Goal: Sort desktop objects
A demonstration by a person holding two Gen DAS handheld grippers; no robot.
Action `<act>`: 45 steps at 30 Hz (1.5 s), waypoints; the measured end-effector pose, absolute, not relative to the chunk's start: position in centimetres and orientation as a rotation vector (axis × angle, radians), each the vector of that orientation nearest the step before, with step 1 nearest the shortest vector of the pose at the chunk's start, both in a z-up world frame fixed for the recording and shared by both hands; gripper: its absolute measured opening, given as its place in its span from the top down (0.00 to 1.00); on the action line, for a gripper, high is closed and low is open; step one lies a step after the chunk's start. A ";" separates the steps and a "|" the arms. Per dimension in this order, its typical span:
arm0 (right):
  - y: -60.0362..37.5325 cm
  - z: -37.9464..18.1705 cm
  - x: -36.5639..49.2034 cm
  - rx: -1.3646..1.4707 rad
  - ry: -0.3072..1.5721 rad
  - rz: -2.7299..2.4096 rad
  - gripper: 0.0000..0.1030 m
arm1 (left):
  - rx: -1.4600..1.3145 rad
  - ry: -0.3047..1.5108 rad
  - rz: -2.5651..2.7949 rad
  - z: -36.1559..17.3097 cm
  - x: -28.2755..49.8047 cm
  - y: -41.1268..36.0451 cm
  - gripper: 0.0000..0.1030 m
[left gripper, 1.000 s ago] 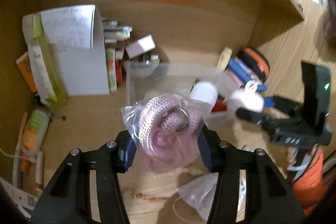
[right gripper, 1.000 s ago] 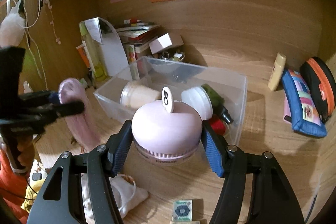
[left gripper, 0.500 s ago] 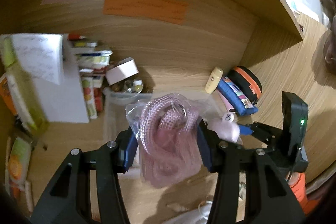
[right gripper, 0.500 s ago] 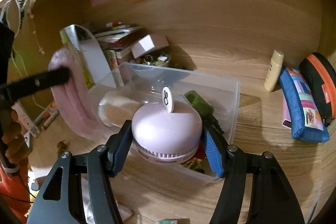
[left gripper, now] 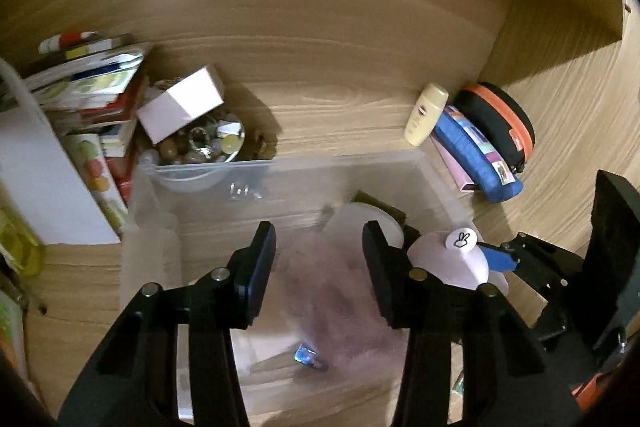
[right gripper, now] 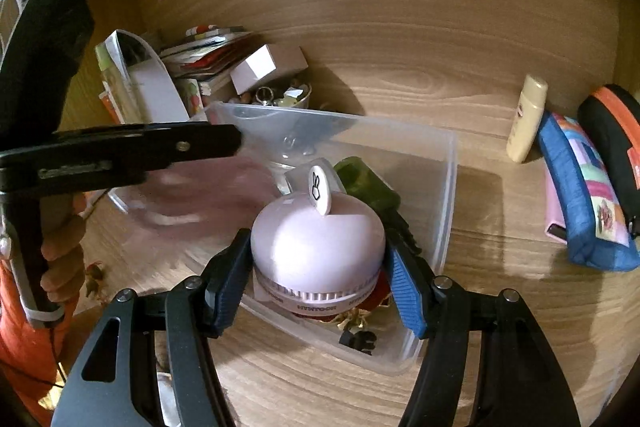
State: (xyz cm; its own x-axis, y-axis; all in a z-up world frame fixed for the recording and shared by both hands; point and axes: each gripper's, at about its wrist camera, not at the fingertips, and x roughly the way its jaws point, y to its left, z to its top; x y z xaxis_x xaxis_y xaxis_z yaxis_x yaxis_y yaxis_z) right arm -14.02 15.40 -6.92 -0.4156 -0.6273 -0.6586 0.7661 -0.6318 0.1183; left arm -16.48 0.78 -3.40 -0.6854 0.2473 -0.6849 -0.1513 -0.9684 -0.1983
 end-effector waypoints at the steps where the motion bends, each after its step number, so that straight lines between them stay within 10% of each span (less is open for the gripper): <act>1: 15.4 -6.9 -14.0 0.857 0.261 -2.097 0.41 | -1.128 -0.178 2.689 -3.6 -16.8 1.0 0.57; 17: 15.0 -6.0 -12.9 0.790 0.353 -2.151 0.32 | -1.060 -0.177 2.731 -0.9 -14.0 0.5 0.56; 34: 17.7 -3.7 -8.4 0.723 0.434 -2.268 0.18 | -1.000 -0.139 2.886 0.5 -6.5 -2.1 0.11; 45: 21.6 -4.6 -6.5 0.769 0.457 -2.320 0.18 | -1.201 -0.209 2.952 -2.8 -2.1 -8.1 0.08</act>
State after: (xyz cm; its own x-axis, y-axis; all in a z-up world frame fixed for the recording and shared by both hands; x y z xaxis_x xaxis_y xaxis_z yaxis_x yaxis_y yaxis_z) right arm -6.46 21.61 -4.58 -0.6218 -0.4665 -0.6290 0.6701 -0.7326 -0.1191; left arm -2.11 -8.13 -2.76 -0.7162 0.0009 -0.6979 0.0974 -0.9901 -0.1012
